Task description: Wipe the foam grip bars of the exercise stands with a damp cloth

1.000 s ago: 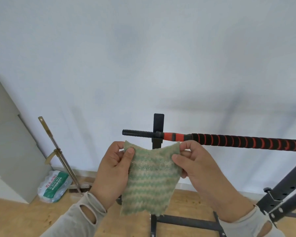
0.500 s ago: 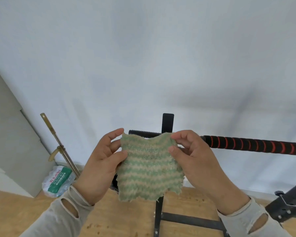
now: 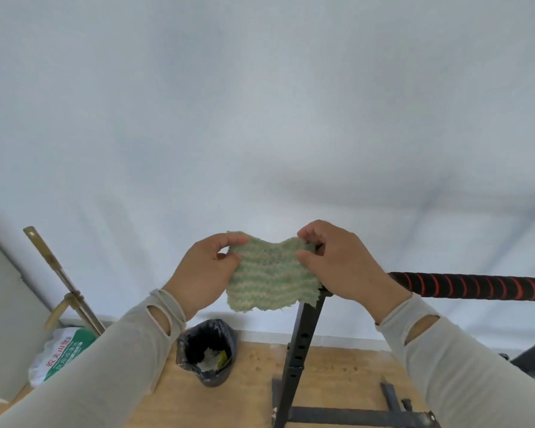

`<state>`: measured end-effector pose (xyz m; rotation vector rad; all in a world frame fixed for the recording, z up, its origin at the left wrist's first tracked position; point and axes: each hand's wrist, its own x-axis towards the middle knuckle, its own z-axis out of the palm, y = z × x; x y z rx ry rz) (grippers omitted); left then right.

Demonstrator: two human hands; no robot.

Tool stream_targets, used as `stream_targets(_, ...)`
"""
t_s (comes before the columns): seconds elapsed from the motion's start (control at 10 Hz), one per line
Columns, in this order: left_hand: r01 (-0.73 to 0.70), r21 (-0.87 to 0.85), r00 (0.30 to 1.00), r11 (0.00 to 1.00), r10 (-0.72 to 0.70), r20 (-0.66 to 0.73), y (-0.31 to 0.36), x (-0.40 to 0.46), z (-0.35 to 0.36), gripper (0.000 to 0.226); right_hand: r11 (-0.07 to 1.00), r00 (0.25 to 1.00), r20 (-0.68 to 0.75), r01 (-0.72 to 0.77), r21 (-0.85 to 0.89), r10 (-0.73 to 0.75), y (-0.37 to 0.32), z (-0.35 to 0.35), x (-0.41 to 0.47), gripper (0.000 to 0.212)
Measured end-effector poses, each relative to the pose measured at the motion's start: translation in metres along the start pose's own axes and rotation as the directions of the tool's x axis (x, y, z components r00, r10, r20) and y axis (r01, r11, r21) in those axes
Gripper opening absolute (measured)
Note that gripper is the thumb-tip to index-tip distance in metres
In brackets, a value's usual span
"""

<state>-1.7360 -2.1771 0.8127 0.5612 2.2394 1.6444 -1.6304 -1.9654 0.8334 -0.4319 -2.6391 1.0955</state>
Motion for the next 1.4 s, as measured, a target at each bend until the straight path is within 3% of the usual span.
stream_targets(0.2,0.018,0.138,0.994,0.99,-0.032,0.102,-0.008,0.02,0.0,0.032,0.951,0.996,-0.064,-0.074,-0.3,0.058,0.009,0.011,-0.001,0.017)
stream_targets(0.4,-0.023,0.22,0.995,0.975,0.002,0.098,-0.007,0.028,0.002,0.041,0.901,0.998,-0.066,-0.027,-0.433,-0.002,0.008,0.012,-0.008,0.016)
stream_targets(0.5,-0.036,0.231,0.995,0.972,0.014,0.095,-0.005,0.029,0.004,0.045,0.862,0.996,0.056,0.093,-0.498,-0.075,-0.001,0.015,-0.01,0.029)
stream_targets(0.6,-0.035,0.254,0.995,0.967,0.011,0.095,-0.004,0.028,0.003,0.046,0.783,0.984,0.172,0.143,-0.606,-0.047,-0.006,0.018,-0.004,0.028)
stream_targets(0.7,-0.048,0.288,0.995,0.957,0.021,0.097,-0.005,0.028,0.001,0.042,0.757,0.984,0.177,0.13,-0.64,-0.019,-0.004,0.02,0.002,0.025)
stream_targets(0.9,-0.032,0.403,0.984,0.915,-0.042,0.173,-0.017,0.025,-0.001,0.045,0.776,0.985,0.173,0.102,-0.623,0.009,0.004,0.016,0.0,0.029)
stream_targets(1.0,-0.047,0.465,0.984,0.884,-0.04,0.174,-0.023,0.022,-0.001,0.033,0.777,0.975,0.222,0.12,-0.618,0.026,0.002,0.013,-0.005,0.029)
stream_targets(1.2,-0.077,0.543,0.983,0.836,-0.026,0.179,-0.021,0.017,-0.003,0.047,0.795,0.972,0.227,0.093,-0.599,0.057,-0.009,0.007,-0.006,0.04)
stream_targets(1.3,-0.083,0.608,0.991,0.79,0.004,0.13,-0.015,0.01,-0.012,0.057,0.827,0.984,0.177,0.082,-0.557,0.021,-0.012,-0.01,-0.015,0.044)
stream_targets(1.4,-0.129,0.574,0.987,0.809,0.159,-0.002,-0.005,0.002,-0.024,0.057,0.883,0.998,0.044,0.051,-0.467,-0.034,-0.013,-0.038,-0.026,0.036)
